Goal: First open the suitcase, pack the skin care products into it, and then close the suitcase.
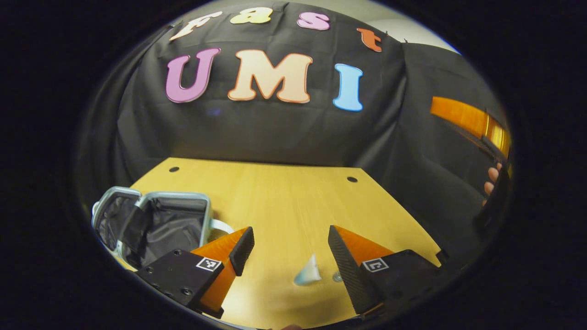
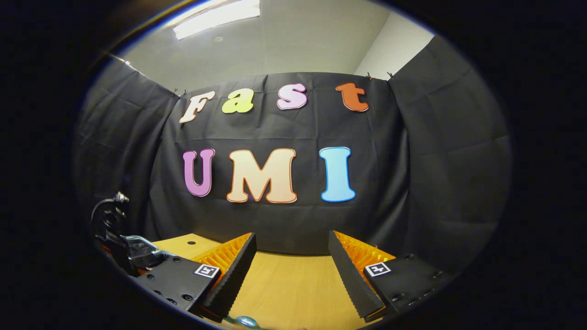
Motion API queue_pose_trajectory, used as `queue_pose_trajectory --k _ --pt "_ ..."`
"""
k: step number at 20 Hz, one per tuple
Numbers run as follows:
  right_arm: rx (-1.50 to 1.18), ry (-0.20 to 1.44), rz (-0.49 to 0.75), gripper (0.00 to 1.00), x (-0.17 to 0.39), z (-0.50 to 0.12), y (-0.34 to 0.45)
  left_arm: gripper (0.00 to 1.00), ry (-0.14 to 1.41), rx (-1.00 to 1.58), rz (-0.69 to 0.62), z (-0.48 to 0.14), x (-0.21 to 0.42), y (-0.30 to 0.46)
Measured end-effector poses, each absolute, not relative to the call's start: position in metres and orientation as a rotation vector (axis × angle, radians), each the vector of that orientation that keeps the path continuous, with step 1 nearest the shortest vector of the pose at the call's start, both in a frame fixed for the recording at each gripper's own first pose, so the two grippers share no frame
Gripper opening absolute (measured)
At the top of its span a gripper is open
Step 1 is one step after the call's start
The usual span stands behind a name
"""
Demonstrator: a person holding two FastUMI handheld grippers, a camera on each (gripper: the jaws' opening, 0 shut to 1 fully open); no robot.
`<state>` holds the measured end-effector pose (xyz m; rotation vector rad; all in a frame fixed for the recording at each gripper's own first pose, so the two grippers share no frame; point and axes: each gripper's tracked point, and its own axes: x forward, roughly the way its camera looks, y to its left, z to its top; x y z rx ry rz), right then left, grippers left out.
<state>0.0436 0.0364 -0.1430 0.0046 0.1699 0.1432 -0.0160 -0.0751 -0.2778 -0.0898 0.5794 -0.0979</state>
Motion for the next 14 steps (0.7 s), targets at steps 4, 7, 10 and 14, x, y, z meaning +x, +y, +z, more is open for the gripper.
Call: queue_pose_trajectory --k 4,7,10,14 --pt "-0.025 0.199 0.141 1.00 0.031 -0.153 0.022 0.95 0.656 -0.127 -0.093 -0.323 -0.027 -0.087" --pt "-0.047 0.216 0.143 0.99 0.022 -0.162 0.016 0.92 0.695 -0.159 -0.081 -0.353 -0.030 -0.092" --pt "-0.048 0.241 0.145 0.99 0.012 -0.174 0.017 0.78 0.725 -0.164 -0.081 -0.376 -0.030 -0.096" --pt "-0.059 0.273 0.174 0.99 0.003 -0.188 0.028 0.48 0.761 -0.152 -0.081 -0.401 -0.035 -0.098"
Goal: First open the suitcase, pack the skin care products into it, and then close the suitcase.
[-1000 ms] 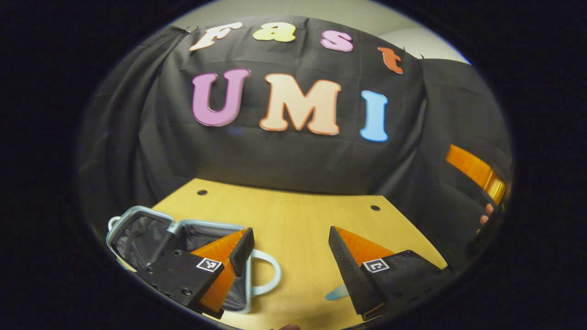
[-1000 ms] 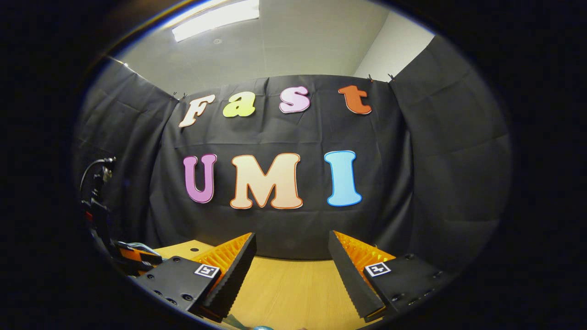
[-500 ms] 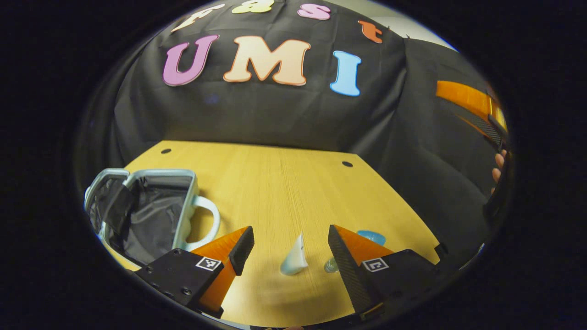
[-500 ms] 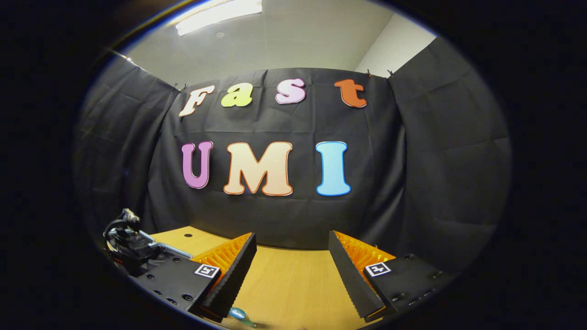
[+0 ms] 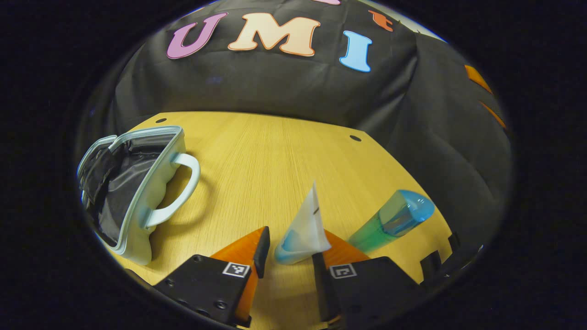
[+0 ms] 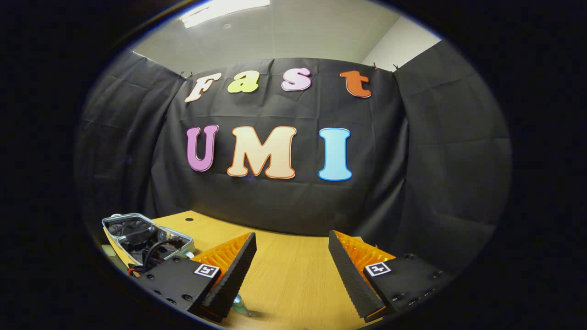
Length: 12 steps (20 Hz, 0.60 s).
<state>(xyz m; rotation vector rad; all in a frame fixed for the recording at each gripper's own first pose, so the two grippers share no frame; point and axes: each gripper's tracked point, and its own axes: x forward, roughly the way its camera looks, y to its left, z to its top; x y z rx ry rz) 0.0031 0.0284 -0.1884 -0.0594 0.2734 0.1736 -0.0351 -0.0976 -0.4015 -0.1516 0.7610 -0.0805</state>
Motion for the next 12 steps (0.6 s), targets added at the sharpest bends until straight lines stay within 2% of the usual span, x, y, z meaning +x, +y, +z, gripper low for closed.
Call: queue_pose_trajectory --k 1,2,5,12 --pt "-0.054 0.276 0.185 0.99 0.002 -0.189 0.032 0.32 0.760 -0.149 -0.077 -0.403 -0.035 -0.097" --pt "-0.045 0.278 0.196 0.99 -0.001 -0.192 0.038 0.34 0.761 -0.149 -0.089 -0.401 -0.039 -0.097" --pt "-0.021 0.301 0.234 1.00 -0.007 -0.206 0.054 0.25 0.752 -0.147 -0.082 -0.384 -0.035 -0.093" --pt "-0.044 0.403 0.339 0.99 -0.036 -0.275 0.086 0.25 0.663 -0.096 -0.057 -0.304 -0.034 -0.074"
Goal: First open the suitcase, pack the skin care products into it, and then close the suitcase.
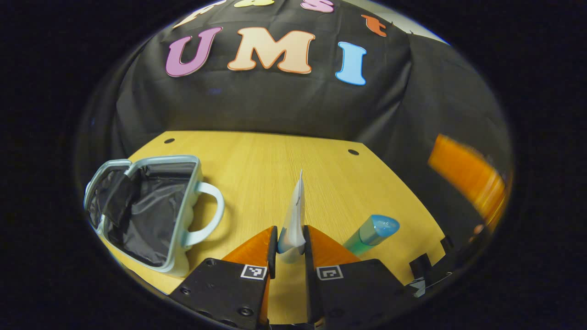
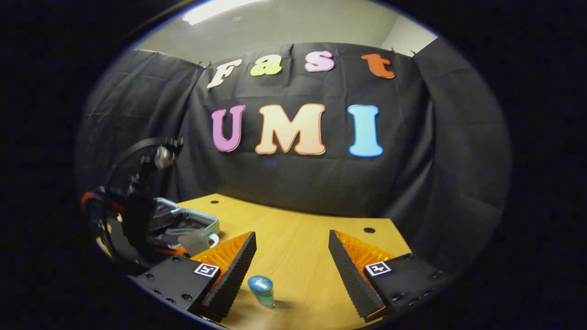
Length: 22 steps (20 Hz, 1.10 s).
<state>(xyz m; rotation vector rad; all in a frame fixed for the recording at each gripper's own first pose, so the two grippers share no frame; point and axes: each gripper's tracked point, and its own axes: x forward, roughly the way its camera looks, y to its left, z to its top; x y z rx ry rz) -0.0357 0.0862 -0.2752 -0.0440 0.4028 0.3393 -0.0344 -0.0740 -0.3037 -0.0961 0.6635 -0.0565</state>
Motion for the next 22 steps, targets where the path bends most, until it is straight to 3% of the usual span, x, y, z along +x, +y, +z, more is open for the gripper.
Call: queue_pose_trajectory --k 9,13,16,18,19,22 --pt "-0.097 0.639 0.402 0.97 -0.080 -0.398 0.100 0.25 0.598 -0.046 0.034 -0.244 -0.037 -0.040" --pt "-0.055 0.701 0.442 0.83 -0.087 -0.418 0.110 0.24 0.626 -0.057 0.099 -0.247 -0.048 -0.017" --pt "-0.042 0.725 0.447 0.47 -0.082 -0.419 0.118 0.24 0.644 -0.055 0.139 -0.252 -0.056 0.004" --pt "0.027 0.785 0.452 0.45 -0.081 -0.412 0.128 0.25 0.666 -0.049 0.179 -0.257 -0.059 0.028" --pt "0.047 0.775 0.469 0.43 -0.077 -0.400 0.135 0.22 0.683 -0.040 0.200 -0.260 -0.060 0.043" --pt "0.044 0.733 0.526 0.41 -0.064 -0.365 0.164 0.24 0.722 -0.035 0.254 -0.265 -0.063 0.088"
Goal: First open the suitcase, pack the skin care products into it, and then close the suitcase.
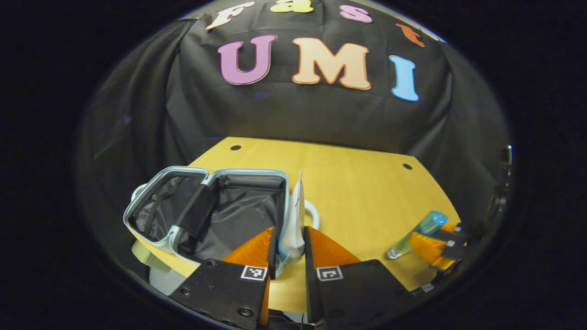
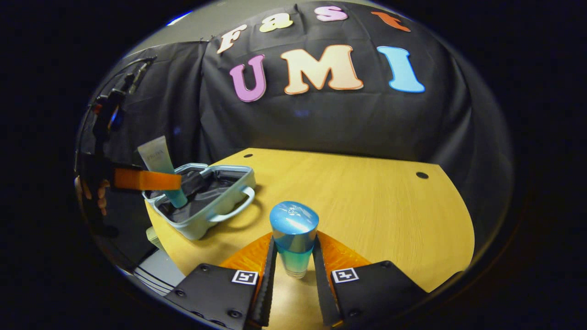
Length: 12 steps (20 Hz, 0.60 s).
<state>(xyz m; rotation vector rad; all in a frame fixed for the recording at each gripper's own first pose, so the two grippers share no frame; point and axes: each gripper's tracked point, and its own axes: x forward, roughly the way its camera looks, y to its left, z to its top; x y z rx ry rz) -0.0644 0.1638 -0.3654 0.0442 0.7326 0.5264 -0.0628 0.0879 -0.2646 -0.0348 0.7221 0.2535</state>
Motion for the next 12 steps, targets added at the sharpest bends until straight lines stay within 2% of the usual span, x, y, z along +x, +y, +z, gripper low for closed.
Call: queue_pose_trajectory --k 1,4,5,8,12 --pt "0.056 0.728 0.534 0.44 -0.060 -0.357 0.174 0.27 0.757 -0.033 0.271 -0.271 -0.065 0.104" --pt "0.074 0.742 0.561 0.44 -0.057 -0.340 0.206 0.22 0.875 0.002 0.310 -0.288 -0.072 0.148" --pt "0.075 0.744 0.573 0.46 -0.055 -0.335 0.218 0.25 0.902 0.011 0.315 -0.295 -0.072 0.159" --pt "0.103 0.767 0.608 0.41 -0.055 -0.326 0.256 0.25 0.971 0.009 0.301 -0.309 -0.071 0.176" --pt "0.162 0.817 0.677 0.44 -0.058 -0.315 0.311 0.25 1.078 -0.022 0.266 -0.340 -0.072 0.189"
